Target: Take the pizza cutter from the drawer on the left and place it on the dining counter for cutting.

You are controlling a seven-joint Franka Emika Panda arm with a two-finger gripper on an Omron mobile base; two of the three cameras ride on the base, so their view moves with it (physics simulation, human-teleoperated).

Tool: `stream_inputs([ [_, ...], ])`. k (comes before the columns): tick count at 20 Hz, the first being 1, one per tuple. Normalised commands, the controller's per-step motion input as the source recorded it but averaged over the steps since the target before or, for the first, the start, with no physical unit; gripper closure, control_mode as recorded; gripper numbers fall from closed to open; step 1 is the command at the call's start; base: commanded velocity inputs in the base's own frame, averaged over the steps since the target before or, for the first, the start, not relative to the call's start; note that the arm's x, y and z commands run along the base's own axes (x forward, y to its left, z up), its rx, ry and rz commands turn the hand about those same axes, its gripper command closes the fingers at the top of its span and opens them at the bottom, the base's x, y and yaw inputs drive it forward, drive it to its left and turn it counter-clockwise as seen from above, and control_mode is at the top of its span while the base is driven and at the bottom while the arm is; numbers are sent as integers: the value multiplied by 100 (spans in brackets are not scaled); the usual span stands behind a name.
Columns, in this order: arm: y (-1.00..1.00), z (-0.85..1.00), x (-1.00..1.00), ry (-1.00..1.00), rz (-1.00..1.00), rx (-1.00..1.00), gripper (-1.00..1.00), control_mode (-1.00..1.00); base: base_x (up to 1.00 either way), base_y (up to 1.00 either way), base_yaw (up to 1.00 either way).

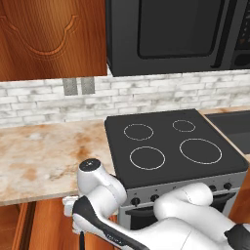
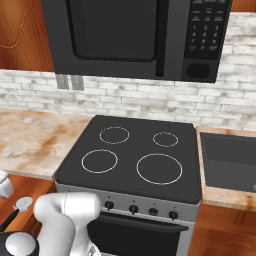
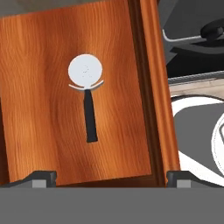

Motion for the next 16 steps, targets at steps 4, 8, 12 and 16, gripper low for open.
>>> stream_inputs([
  [4, 0, -29, 0, 14, 0, 0, -100, -100, 0, 0, 0],
  [8, 6, -28, -1, 4, 0, 0, -100, -100, 0, 0, 0],
  [12, 3, -26, 0, 0, 0, -2, -100, -100, 0, 0, 0],
  [16, 26, -24, 14, 0, 0, -4, -100, -100, 0, 0, 0],
])
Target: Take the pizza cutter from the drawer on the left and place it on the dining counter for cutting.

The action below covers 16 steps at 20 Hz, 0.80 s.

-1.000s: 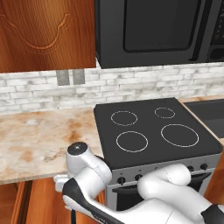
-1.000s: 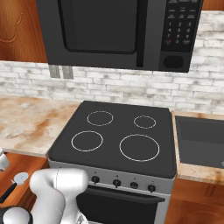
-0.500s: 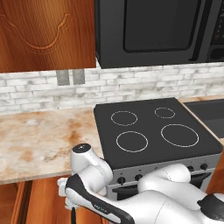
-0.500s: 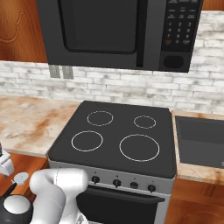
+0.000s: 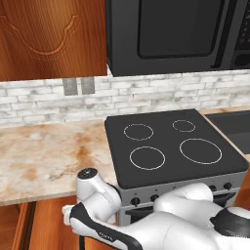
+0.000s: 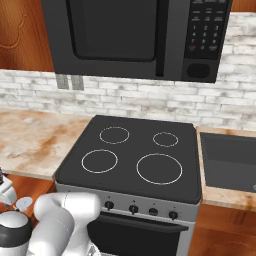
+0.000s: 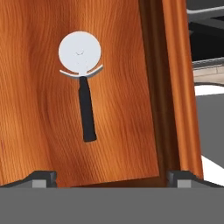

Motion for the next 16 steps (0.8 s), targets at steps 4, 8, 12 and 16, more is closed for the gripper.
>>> stream_inputs([
  [4, 5, -7, 2, 0, 0, 0, -100, -100, 0, 0, 0],
  [8, 0, -3, 0, 0, 1, 0, -100, -100, 0, 0, 0],
  [12, 0, -7, 2, 0, 0, 0, -100, -100, 0, 0, 0],
  [16, 0, -10, 1, 0, 0, 0, -100, -100, 0, 0, 0],
])
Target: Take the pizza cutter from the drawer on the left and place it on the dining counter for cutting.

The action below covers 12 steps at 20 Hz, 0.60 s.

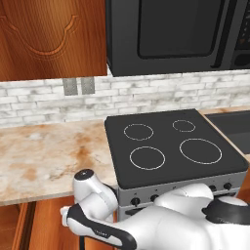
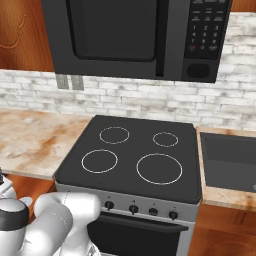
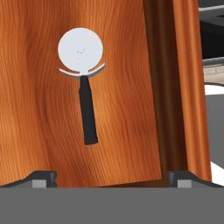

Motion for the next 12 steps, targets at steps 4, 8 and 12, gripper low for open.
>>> stream_inputs([
  [4, 6, -15, 15, 0, 0, 0, -100, -100, 0, 0, 0],
  [8, 29, -19, 27, 0, 1, 0, -100, -100, 0, 0, 0],
  [12, 29, -19, 13, 0, 3, 0, -100, -100, 0, 0, 0],
])
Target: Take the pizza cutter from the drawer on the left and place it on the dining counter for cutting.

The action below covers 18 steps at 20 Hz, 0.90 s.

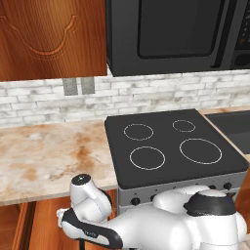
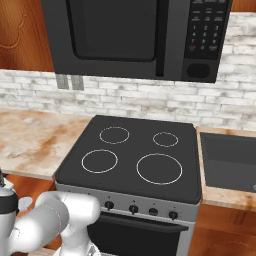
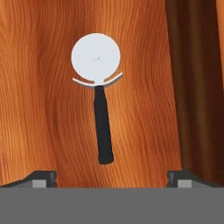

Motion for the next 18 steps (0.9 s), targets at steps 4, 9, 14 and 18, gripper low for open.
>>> stream_inputs([
  [4, 18, -5, 5, 2, 5, 0, -100, -100, 0, 0, 0],
  [9, 17, -4, 10, 5, 4, 0, -100, -100, 0, 0, 0],
  [14, 4, -2, 11, 1, 2, 0, -100, -100, 0, 0, 0],
  [18, 0, -19, 17, 0, 1, -1, -100, -100, 0, 0, 0],
])
